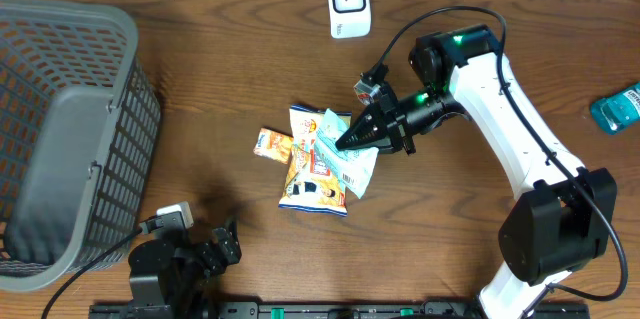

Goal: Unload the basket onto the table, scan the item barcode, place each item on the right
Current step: 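Carry the wipes pack to the scanner and hold it there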

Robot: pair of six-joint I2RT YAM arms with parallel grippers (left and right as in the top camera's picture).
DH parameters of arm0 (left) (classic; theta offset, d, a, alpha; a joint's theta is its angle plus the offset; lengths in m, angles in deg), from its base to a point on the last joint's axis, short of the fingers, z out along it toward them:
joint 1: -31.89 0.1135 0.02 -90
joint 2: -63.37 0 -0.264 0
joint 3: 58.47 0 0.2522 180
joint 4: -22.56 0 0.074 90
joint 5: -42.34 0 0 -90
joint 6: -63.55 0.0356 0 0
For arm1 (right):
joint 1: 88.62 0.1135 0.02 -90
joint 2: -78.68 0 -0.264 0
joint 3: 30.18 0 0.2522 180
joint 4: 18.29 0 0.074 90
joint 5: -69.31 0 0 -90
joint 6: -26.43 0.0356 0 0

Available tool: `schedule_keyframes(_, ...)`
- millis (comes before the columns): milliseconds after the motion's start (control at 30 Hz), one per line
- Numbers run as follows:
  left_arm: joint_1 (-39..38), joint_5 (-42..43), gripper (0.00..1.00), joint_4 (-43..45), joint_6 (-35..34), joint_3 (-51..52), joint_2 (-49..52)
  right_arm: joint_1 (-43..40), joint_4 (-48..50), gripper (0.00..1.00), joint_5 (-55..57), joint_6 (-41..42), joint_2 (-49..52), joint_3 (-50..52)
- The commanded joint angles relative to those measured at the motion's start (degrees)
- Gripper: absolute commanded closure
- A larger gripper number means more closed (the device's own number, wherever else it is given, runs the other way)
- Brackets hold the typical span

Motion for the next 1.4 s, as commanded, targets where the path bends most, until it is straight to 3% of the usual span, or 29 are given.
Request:
schedule_keyframes(0, 0.2, 0.7, 0.02, -0.2, 0.5, 0.3, 0.0, -0.4, 0.6, 0.99, 1.4, 0.3, 0.2, -0.1)
schedule_keyframes(100, 0.2, 0.7, 0.02, -0.2, 0.5, 0.3, 0.0, -0.4, 8.8, 0.99, 8.4, 0.3, 0.3, -0.1)
schedule_keyframes(267, 0.2, 0.7, 0.02, -0.2, 0.5, 0.3, 0.0, 0.5, 21.4, 0.99, 34.8, 1.5, 0.3, -0.1)
schedule_keyframes(467, 0.2, 0.7, 0.02, -0.2, 0.5, 0.3, 0.0, 0.6, 32.5, 0.99, 43.0, 2.7, 0.3, -0.1)
schedule_keyframes(733, 0.2, 0.7, 0.02, -0.2, 0.5, 0.3, 0.0, 0.8, 59.7, 0.99, 62.4, 9.4, 0.8, -0.1)
schedule_keyframes(1100, 0.2, 0.7, 0.02, -0.2, 0.5, 0.3, 0.0, 2.8, 84.4, 0.99, 72.4, 9.8, 11.3, -2.5)
schedule_keyframes(1367, 0.2, 0.7, 0.02, -0.2, 0.5, 0.3, 0.0, 4.5, 86.1, 0.99, 78.0, 8.6, 24.6, -19.4)
